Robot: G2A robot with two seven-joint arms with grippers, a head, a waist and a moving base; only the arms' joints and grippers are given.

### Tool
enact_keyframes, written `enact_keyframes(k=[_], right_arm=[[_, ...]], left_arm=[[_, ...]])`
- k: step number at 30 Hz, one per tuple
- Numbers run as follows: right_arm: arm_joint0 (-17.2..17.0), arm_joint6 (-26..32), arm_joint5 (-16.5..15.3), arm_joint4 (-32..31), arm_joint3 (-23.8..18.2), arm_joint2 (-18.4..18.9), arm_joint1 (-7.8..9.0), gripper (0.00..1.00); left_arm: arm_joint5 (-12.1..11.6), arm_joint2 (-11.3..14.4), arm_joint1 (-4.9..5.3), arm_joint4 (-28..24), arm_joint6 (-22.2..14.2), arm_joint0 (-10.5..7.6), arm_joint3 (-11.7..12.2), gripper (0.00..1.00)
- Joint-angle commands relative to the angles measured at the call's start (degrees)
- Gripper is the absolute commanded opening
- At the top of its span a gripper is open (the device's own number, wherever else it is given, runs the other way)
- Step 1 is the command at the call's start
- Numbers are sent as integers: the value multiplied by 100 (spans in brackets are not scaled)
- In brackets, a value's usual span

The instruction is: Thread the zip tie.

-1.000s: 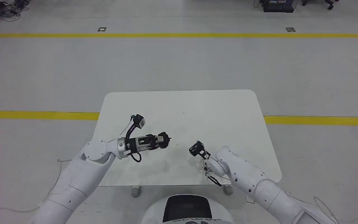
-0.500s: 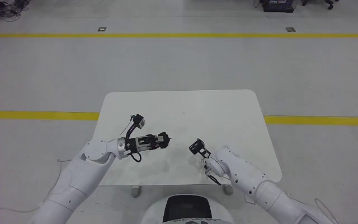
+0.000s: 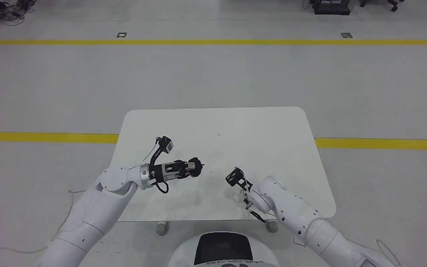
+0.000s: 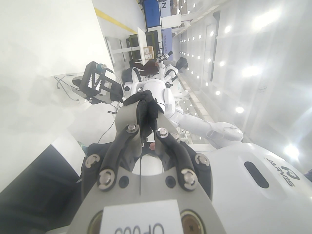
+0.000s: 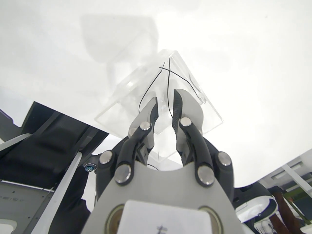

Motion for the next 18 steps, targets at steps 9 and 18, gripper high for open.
enact_keyframes(k=[9,18], right_arm=[[32,-74,-86,-3,198,-23,-73,11],[68,-36,-68,-45,298,-28,-135,0]], left_arm=[[0,0,0,0,0,0,0,0],[0,0,0,0,0,0,0,0]])
